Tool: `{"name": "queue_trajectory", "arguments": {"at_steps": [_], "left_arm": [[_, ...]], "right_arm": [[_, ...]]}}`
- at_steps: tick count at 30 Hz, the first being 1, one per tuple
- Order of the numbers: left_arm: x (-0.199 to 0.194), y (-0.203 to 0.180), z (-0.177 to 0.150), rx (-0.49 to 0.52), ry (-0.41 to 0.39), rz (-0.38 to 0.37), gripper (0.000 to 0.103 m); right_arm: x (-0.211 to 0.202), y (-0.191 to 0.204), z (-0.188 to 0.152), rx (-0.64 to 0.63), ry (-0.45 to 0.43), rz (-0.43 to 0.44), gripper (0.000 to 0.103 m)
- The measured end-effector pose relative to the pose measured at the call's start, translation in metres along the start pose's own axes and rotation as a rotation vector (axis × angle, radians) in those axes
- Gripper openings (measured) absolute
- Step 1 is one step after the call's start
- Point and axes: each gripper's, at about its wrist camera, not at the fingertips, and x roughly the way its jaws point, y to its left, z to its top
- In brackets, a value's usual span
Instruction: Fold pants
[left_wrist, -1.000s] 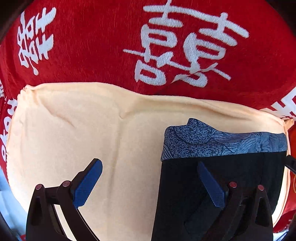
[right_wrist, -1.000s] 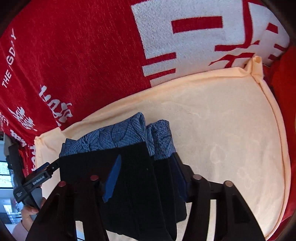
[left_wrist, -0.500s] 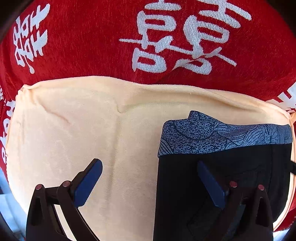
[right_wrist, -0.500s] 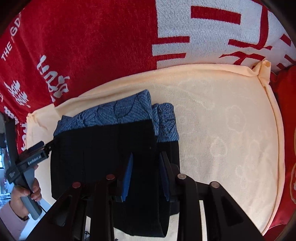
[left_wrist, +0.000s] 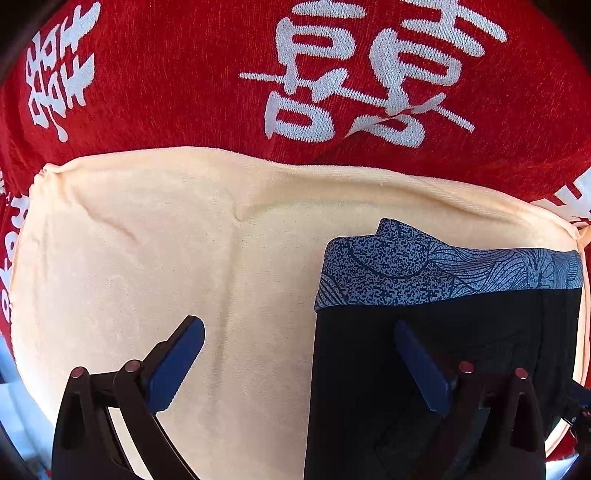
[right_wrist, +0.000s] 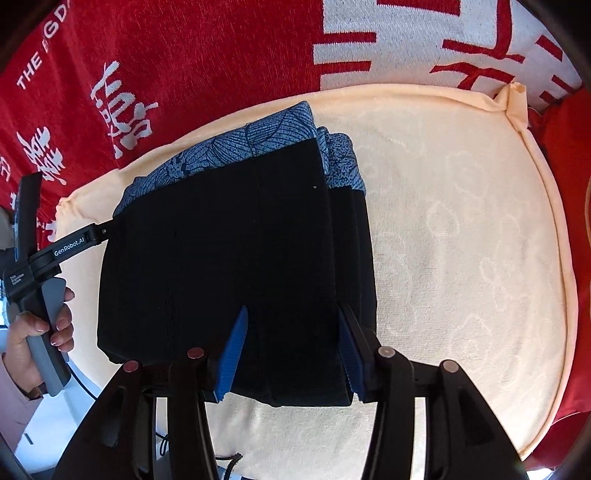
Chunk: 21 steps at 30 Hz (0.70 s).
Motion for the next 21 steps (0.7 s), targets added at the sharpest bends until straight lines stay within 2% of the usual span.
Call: {"name": "queue_trajectory", "arguments": {"at_steps": [5,9,14,18,21], "left_arm": [[-0.006,-0.004,0.000,0.000,-0.005,0.011,0.103],[-0.017,-0.008,-0.005,0.036,-0.013,0.016,0.103],[-0.024,-0.009,-0.013,0.059,0.008,-0.019,0.103],[-0.027,-0.007,-0.017,0.062,0.034,-0.054,0.103],[-0.026,-0.009,-0.022,0.085,0.042,-0.077,0.103]], "right_arm": [[-0.001,-0.002,-0.001,-0.002,0.008,0.004,0.057],[0.000,-0.003,-0.003,0.000,0.014,0.003,0.061],[0.003,-0.005,-0.003,0.012,0.016,0.011,0.064],[0.004,-0.009,-0.003,0.029,0.025,0.013,0.071],[0.006,-0.017,-0.006,0.064,0.038,0.039,0.072]]}}
